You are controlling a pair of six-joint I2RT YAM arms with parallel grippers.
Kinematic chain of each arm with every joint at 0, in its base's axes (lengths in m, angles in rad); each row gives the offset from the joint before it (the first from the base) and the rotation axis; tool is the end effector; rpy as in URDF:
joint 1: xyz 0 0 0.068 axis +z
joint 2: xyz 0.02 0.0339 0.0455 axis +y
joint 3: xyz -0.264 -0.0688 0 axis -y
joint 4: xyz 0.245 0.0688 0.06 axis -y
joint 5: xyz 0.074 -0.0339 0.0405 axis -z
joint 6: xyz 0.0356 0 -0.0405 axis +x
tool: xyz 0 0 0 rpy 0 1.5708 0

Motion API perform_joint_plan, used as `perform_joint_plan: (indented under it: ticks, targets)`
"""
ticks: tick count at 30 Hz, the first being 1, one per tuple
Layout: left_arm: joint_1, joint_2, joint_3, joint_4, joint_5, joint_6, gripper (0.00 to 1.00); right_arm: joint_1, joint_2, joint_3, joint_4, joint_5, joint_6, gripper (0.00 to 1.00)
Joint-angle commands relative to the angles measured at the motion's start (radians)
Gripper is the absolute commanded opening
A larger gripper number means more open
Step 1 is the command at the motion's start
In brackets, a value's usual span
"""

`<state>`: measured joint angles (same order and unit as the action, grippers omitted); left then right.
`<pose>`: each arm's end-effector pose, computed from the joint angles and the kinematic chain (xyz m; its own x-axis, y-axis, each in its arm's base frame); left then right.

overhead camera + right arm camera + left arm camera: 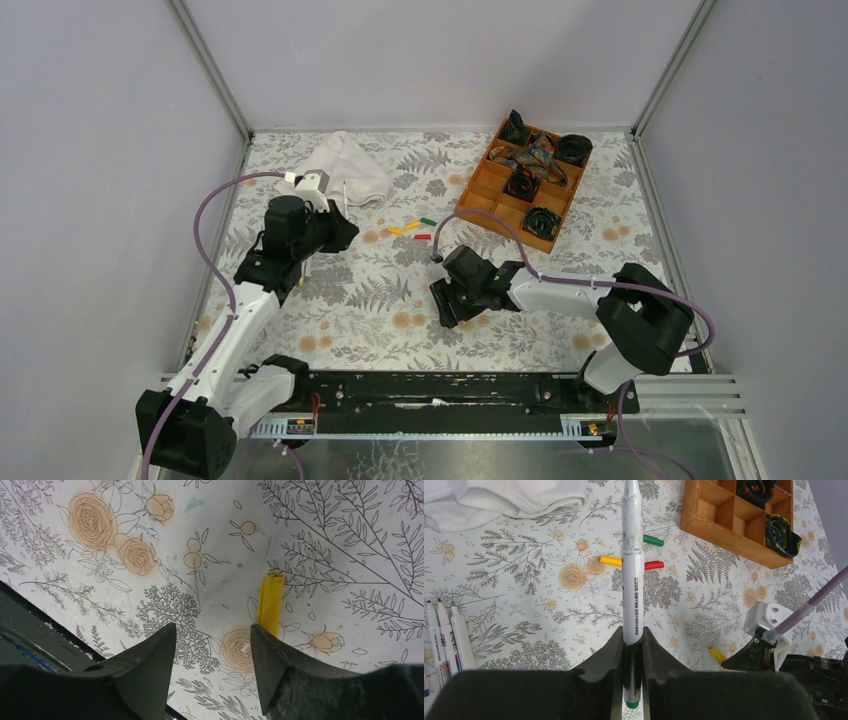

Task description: Insert the pens into the pen caps

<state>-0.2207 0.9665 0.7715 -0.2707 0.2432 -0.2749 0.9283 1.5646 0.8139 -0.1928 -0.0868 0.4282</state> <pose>0.2118 -0.0563 0.2934 -0.5364 -0.1497 -0.8306 0.2876 0.8928 -0.3466 0.1789 0.2442 0.1656 -0.7852 -0.3587 -0.5048 -0.5519 0.7751 0.3076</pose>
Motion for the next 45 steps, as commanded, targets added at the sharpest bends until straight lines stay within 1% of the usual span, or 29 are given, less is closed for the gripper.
perform_joint_plan:
  ticks: [1,8,12,19,26,30,39,45]
  targets:
    - [0.009,-0.005,0.002,0.03,-0.003,0.015,0.0,0.009,0.011,0.007,0.003,0.046,0.015,0.63]
    - [0.01,-0.005,0.002,0.03,-0.004,0.015,0.0,0.008,0.019,0.018,-0.026,0.105,0.029,0.64]
    - [0.009,-0.005,0.003,0.03,-0.005,0.014,0.0,0.009,0.024,0.032,-0.05,0.146,0.032,0.66]
    - [0.009,-0.005,0.003,0.03,-0.007,0.014,0.0,0.008,0.052,0.051,-0.055,0.176,0.034,0.69]
    - [0.009,-0.004,0.003,0.03,-0.007,0.015,0.0,0.007,0.08,0.075,-0.054,0.199,0.042,0.74]
    - [0.009,-0.003,0.003,0.03,-0.007,0.016,0.0,0.008,0.093,0.101,-0.053,0.205,0.04,0.74]
    - [0.009,-0.004,0.004,0.03,-0.011,0.017,0.0,0.007,0.183,0.178,-0.057,0.208,0.014,0.75]
    - [0.01,-0.005,0.006,0.027,-0.01,0.017,0.0,0.007,0.202,0.194,-0.064,0.218,0.001,0.74]
